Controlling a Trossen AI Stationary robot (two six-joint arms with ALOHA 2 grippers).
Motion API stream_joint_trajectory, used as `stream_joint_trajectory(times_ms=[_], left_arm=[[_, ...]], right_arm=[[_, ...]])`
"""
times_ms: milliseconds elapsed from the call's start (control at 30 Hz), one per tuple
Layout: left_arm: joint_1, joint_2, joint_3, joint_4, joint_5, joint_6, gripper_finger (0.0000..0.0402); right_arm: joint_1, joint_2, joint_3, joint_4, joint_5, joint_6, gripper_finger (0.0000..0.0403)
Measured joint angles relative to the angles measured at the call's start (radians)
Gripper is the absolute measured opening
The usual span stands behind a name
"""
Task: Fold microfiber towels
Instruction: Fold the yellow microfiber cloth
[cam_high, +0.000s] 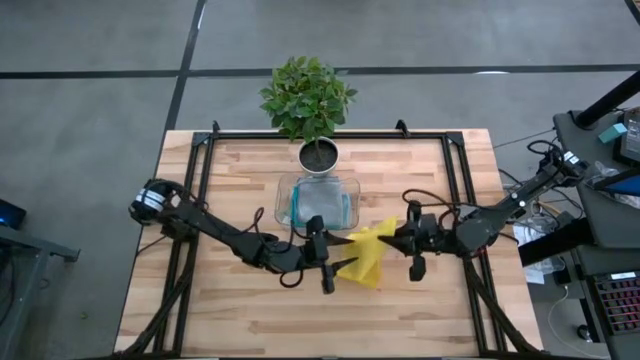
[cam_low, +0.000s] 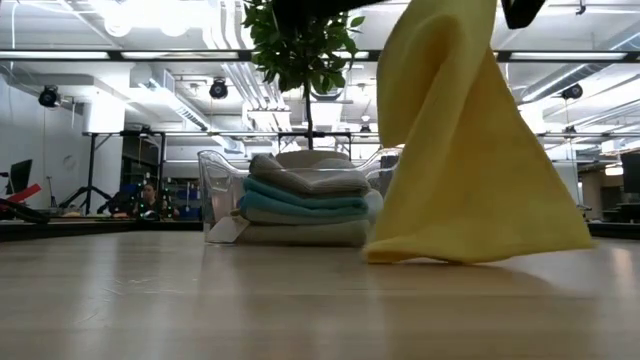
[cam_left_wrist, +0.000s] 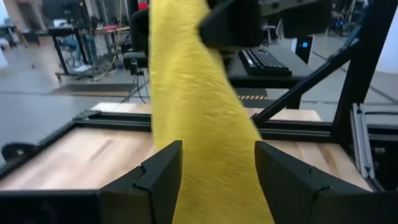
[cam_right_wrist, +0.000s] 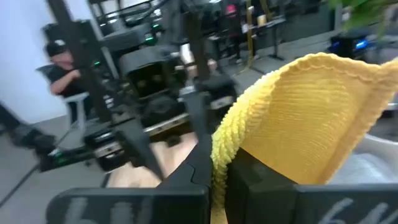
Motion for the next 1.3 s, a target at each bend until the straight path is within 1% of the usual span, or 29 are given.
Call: stream_joint_trajectory(times_ms=[100, 167, 233, 300, 400, 467, 567, 667, 800, 867, 967, 1033, 1100, 1167, 1300], left_arm=[[-0.002, -0.015, -0.001, -0.002, 0.000, 0.052, 0.0195], [-0.002, -0.025, -0.003, -0.005, -0.001, 0.069, 0.0210], [-0.001, -0.033, -0.001, -0.005, -0.038, 0.085, 0.0228], [0.001, -0.034, 0.005, 0.000, -0.078, 0.087, 0.0243], [0.002, -0.035, 0.005, 0.001, -0.091, 0.092, 0.0253], [0.001, -0.036, 0.005, 0.002, -0.090, 0.074, 0.0255], [0.000, -0.029, 0.005, 0.023, -0.090, 0.051, 0.0255], [-0.014, -0.013, 0.005, 0.076, -0.091, 0.059, 0.0255], [-0.019, 0.027, 0.016, 0.149, -0.088, 0.070, 0.0255], [-0.014, 0.064, 0.030, 0.192, -0.099, 0.077, 0.0255], [0.000, 0.123, 0.056, 0.250, -0.182, 0.084, 0.0255], [0.004, 0.150, 0.075, 0.252, -0.293, 0.086, 0.0255], [0.011, 0.170, 0.088, 0.255, -0.388, 0.088, 0.0255], [0.017, 0.178, 0.089, 0.254, -0.407, 0.082, 0.0255], [0.020, 0.185, 0.089, 0.259, -0.349, 0.076, 0.0255]], right_arm=[[0.000, -0.009, 0.000, 0.006, 0.059, -0.025, 0.0009], [0.000, -0.011, 0.000, 0.009, 0.107, -0.046, 0.0009], [0.000, -0.016, -0.001, 0.041, 0.165, -0.064, 0.0009], [0.000, -0.017, -0.001, 0.112, 0.231, -0.112, 0.0009], [-0.003, -0.015, -0.001, 0.271, 0.307, -0.224, 0.0009], [-0.014, -0.012, -0.001, 0.384, 0.310, -0.290, 0.0009], [-0.037, -0.010, -0.001, 0.500, 0.309, -0.321, 0.0009], [-0.062, -0.010, -0.001, 0.551, 0.310, -0.322, 0.0009], [-0.100, 0.001, -0.001, 0.583, 0.300, -0.264, 0.0009], [-0.119, 0.016, -0.001, 0.592, 0.275, -0.239, 0.0009], [-0.144, 0.051, 0.000, 0.608, 0.206, -0.175, 0.0009], [-0.149, 0.074, 0.007, 0.606, 0.175, -0.149, 0.0009], [-0.149, 0.097, 0.019, 0.609, 0.171, -0.133, 0.0009], [-0.149, 0.116, 0.036, 0.612, 0.169, -0.134, 0.0009], [-0.149, 0.146, 0.072, 0.612, 0.169, -0.164, 0.0009]])
